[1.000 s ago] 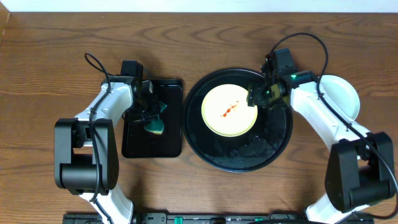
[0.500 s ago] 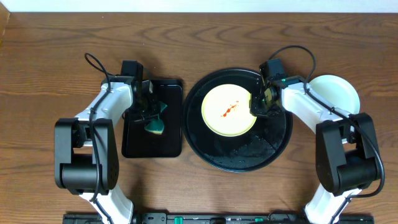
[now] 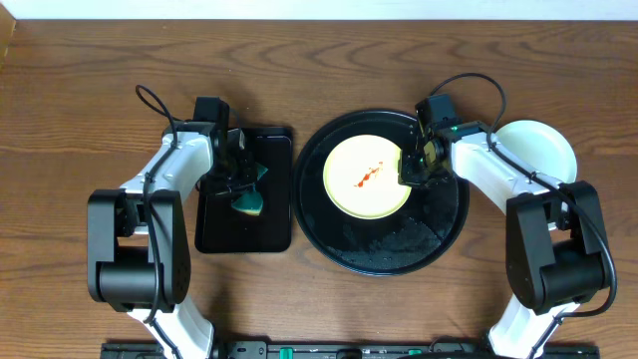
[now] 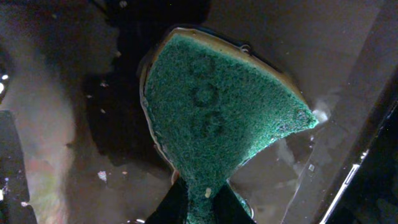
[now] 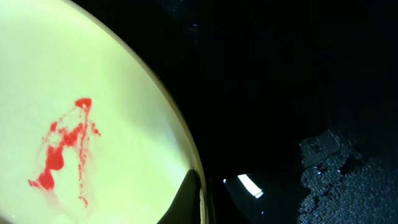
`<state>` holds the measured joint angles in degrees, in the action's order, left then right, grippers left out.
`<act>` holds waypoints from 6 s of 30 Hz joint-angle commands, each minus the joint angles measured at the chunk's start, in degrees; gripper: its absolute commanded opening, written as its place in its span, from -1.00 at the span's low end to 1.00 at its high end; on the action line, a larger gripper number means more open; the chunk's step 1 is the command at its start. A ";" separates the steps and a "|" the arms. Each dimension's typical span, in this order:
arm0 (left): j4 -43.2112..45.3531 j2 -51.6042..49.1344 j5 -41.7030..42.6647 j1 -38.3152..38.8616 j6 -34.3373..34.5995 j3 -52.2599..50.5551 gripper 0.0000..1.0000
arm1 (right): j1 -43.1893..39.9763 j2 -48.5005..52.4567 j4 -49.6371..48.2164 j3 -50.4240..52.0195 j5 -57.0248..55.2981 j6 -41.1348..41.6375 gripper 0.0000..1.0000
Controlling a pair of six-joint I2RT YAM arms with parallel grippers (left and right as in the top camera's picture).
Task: Clean dirty plates on tray and stack at the side
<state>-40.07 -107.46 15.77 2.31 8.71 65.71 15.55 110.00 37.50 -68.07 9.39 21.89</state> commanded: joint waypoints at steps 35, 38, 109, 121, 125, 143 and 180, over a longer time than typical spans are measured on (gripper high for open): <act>6.12 0.42 -1.68 0.24 -0.04 -5.49 -0.85 | 0.57 1.66 0.61 0.55 -0.33 -0.04 -0.98; 4.68 1.66 0.70 0.24 -0.07 -4.57 -0.85 | 0.57 1.66 0.63 0.55 -0.33 -0.07 -0.98; 1.36 20.41 48.15 -19.28 -19.23 -2.95 -0.86 | 0.57 1.66 0.59 0.55 -0.37 -0.09 -0.98; 1.36 20.41 58.84 -19.28 -26.99 -2.95 -0.86 | 0.57 1.66 0.63 0.55 -0.37 -0.09 -0.98; 1.33 20.41 58.84 -19.28 -27.12 -2.95 -0.85 | 0.57 1.66 0.63 0.55 -0.37 -0.09 -0.98; 1.33 20.41 58.84 -19.28 -27.12 -2.95 -0.86 | 0.57 1.66 0.66 0.55 -0.37 -0.09 -0.98; 1.77 20.39 37.97 -19.21 -10.19 -2.95 -0.86 | 0.57 1.66 0.57 0.55 -0.37 -0.09 -0.98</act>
<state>-38.48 -88.18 65.82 -16.71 -11.57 61.69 15.55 110.00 37.56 -68.10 9.39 21.89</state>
